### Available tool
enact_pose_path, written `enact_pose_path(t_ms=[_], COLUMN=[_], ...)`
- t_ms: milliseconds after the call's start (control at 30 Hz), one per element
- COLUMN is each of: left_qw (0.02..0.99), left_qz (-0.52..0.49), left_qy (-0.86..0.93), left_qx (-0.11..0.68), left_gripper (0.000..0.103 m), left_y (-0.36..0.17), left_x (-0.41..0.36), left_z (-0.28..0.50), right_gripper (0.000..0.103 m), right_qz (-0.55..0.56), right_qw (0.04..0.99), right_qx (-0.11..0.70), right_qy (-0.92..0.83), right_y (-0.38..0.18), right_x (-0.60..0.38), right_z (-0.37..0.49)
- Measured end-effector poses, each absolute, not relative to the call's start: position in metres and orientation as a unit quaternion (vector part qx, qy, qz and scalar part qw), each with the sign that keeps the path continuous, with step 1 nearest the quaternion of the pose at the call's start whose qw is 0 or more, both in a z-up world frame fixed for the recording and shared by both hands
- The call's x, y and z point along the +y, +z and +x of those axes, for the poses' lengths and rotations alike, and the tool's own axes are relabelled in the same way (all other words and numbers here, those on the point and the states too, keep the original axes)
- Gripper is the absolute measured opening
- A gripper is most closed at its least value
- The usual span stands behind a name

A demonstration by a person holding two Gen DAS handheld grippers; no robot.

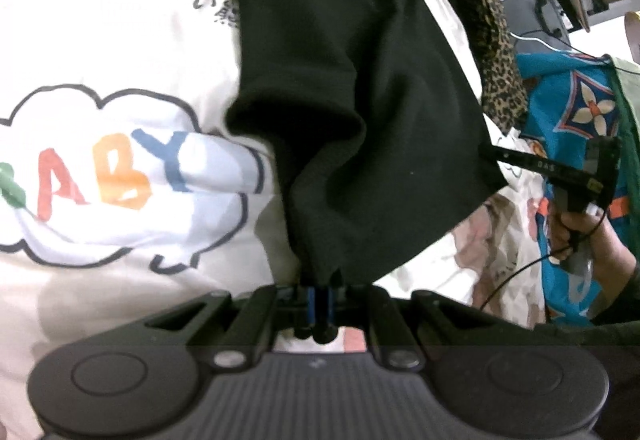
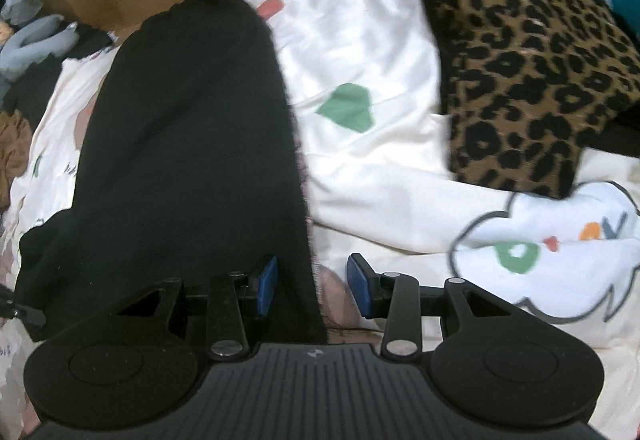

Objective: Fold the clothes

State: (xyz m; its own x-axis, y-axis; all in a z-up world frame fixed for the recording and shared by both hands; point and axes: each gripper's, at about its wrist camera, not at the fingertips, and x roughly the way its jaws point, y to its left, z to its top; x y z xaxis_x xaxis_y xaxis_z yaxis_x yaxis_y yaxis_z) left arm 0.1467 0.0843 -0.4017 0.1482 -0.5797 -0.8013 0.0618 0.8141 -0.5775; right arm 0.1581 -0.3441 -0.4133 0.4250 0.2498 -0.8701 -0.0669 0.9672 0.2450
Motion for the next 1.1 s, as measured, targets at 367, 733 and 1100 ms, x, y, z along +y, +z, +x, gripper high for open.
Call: enact_pose_path(t_ms=[367,733,1100], left_qw=[0.725,0.723,0.724], left_qz=[-0.209,-0.216,-0.216], left_qy=[-0.219,-0.220,-0.235], left_qx=[0.618,0.618,0.612], left_gripper=[0.006,0.006,0.006], left_y=[-0.406,-0.408,-0.386], left_x=[0.083,0.087,0.091], left_z=[0.147,0.149,0.139], right_gripper=[0.013,0.013,0.004], right_qz=[0.113,0.238,0.296], right_qw=[0.828,0.786,0.758], right_qx=[0.529,0.543,0.548], right_qy=[0.145,0.174,0.193], right_y=[-0.427,-0.431,-0.439], right_x=[-0.338,-0.376,-0.385], right_z=[0.172,0.168,0.166])
